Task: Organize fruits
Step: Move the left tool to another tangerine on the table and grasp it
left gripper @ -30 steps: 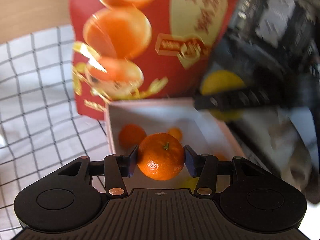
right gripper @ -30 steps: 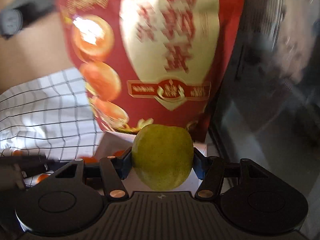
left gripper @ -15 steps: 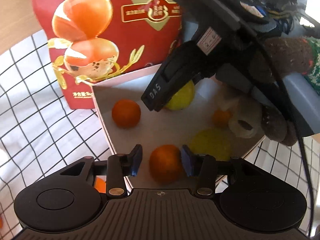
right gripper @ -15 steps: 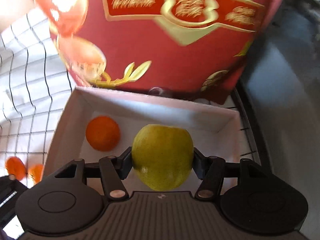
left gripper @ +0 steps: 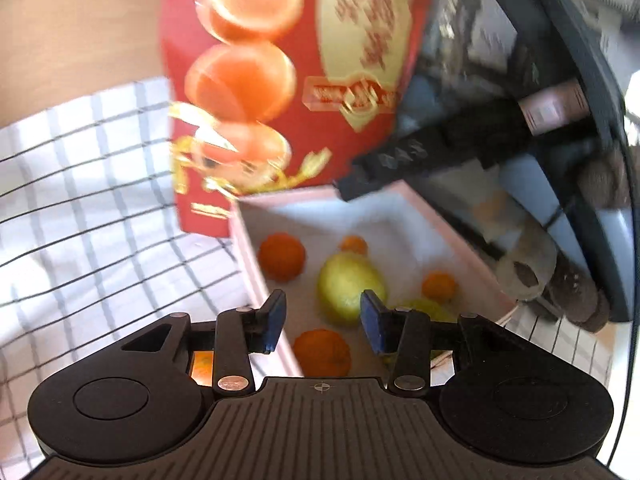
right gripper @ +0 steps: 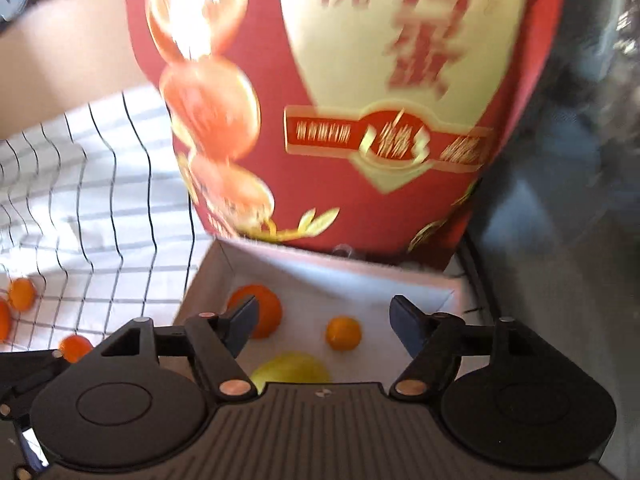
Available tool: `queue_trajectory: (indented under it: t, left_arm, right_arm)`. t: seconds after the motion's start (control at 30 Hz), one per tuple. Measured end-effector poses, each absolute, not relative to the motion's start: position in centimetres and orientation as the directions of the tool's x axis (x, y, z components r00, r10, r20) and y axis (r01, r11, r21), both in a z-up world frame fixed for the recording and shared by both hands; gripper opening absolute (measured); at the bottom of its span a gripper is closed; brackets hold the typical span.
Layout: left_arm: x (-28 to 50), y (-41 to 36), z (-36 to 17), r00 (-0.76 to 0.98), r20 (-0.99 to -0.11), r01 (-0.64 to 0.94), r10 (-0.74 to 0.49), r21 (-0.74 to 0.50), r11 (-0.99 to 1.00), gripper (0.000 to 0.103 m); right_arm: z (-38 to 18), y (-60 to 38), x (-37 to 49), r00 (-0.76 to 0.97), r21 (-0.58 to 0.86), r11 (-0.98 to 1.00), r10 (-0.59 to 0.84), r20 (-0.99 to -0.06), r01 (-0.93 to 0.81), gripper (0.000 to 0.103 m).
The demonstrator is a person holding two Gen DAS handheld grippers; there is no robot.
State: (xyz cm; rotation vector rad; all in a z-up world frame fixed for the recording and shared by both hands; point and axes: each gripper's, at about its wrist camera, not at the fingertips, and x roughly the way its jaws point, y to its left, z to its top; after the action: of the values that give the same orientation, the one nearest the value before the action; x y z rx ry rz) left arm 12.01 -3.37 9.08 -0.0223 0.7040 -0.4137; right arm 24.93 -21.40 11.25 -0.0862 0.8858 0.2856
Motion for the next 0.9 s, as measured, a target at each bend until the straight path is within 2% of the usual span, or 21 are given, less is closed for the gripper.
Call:
queue_trajectory:
  t: [0.1, 0.2, 0.4, 0.57, 0.73, 0.9]
  left_arm:
    - [9.5, 0.0, 9.9, 0.741, -0.570, 0.276, -0.354, -0.222, 0.935, 0.046]
    - [7.4, 4.2, 9.9, 0.793, -0.547, 0.141, -0.267, -0.262, 0.955, 0.046]
    - [4.8, 12.4, 9.1, 0.793, -0.609, -0.164, 0.001, -0.212, 0.963, 0.046]
    - [2.7, 18.1, 9.1, 0.763, -0.629, -0.303, 0.146, -0.149, 0.941, 0.046]
    - [3.6, 20.1, 8.9, 0.733, -0.663, -0.265, 0.151, -0.074, 0.961, 0.047]
    - [7.2, 19.1, 8.7, 0.696, -0.698, -0.171, 0.167, 0.065, 0.983, 0.047]
  right_arm:
    - [12.1, -21.3, 23.2, 0.636, 0.021, 0.957, 0.209, -0.743, -0.289, 0.074]
    - [12.1, -20.2, 21.4, 0.646, 0.022, 0.948, 0.234, -0.726, -0.317, 0.074]
    - [11.6, -15.9, 18.1, 0.631, 0.024, 0.905, 0.314, -0.710, -0.424, 0.074]
    - [11.4, -12.1, 14.2, 0.632, -0.003, 0.849, 0.391, -0.669, -0.528, 0.074]
    - [10.3, -9.5, 10.0, 0.589, 0.021, 0.799, 0.461, -0.664, -0.602, 0.074]
    - [8.5, -8.5, 6.4, 0.581, -0.044, 0.761, 0.454, -0.676, -0.647, 0.074]
